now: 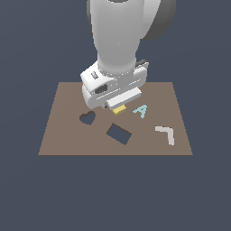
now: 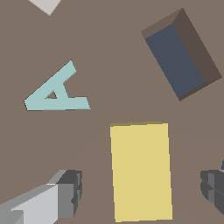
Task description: Insert a designated object into the corresponding slot on a board.
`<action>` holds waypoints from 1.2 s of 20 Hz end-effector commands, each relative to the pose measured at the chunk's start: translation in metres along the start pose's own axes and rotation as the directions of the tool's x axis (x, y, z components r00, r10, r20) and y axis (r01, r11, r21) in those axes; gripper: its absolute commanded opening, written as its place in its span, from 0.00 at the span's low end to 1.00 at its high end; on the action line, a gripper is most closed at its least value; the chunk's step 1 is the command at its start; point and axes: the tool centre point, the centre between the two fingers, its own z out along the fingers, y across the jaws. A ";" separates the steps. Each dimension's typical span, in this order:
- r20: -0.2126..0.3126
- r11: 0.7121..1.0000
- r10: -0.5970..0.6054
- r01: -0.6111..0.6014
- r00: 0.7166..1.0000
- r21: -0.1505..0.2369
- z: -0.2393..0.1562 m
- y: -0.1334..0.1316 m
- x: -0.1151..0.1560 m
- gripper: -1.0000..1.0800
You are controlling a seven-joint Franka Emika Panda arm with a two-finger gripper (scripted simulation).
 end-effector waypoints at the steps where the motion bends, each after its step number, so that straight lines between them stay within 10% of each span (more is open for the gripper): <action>1: -0.002 1.000 -0.029 0.029 1.000 -0.002 0.005 0.001 -0.001 0.96; 19: -0.003 0.999 -0.053 0.053 0.999 -0.004 0.030 0.003 -0.002 0.96; 20: -0.003 0.999 -0.053 0.053 0.999 -0.004 0.030 0.003 -0.002 0.00; 24: -0.003 0.999 -0.053 0.053 0.999 -0.004 0.030 0.003 -0.002 0.00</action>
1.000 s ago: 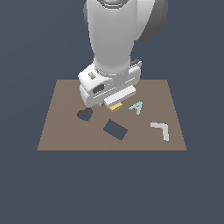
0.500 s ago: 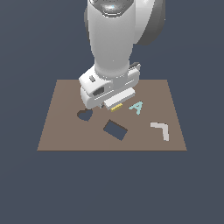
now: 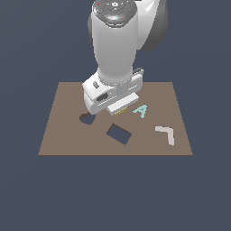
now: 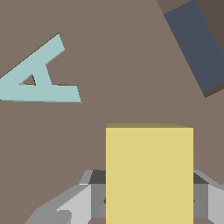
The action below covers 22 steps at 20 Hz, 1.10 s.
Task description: Insert a designated object into the corresponding slot on a board.
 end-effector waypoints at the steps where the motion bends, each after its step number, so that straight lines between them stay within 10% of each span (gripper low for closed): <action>1: 0.000 1.000 0.000 0.000 1.000 0.000 0.001 0.000 0.000 0.00; 22: 0.000 0.988 0.156 -0.156 0.988 0.000 -0.001 -0.007 0.006 0.00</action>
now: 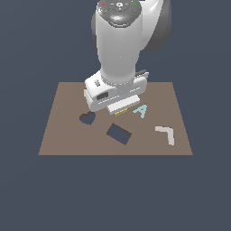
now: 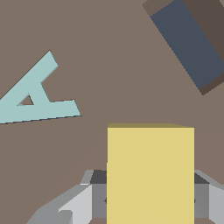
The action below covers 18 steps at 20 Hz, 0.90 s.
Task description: Insert a designated object into the corresponding slot on a board.
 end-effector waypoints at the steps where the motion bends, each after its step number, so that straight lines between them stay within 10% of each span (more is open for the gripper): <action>1: -0.001 0.999 0.049 -0.049 0.999 0.000 -0.001 -0.002 0.002 0.00; 10: -0.001 0.953 0.303 -0.303 0.953 0.000 -0.002 -0.013 0.013 0.00; 18: -0.002 0.818 0.575 -0.575 0.818 0.001 -0.003 -0.021 0.029 0.00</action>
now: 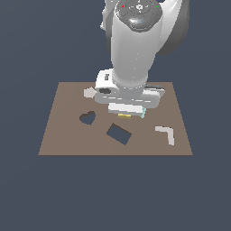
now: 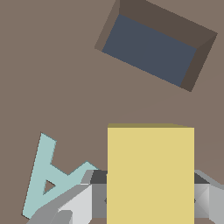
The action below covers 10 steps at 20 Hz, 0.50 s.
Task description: Insert a designated object into the corresponding slot on a board.
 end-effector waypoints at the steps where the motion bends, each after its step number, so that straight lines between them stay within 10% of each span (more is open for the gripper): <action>1: -0.001 0.995 0.100 -0.100 0.995 0.000 -0.001 -0.005 0.004 0.00; 10: -0.001 0.898 0.440 -0.440 0.898 0.001 -0.002 -0.018 0.020 0.00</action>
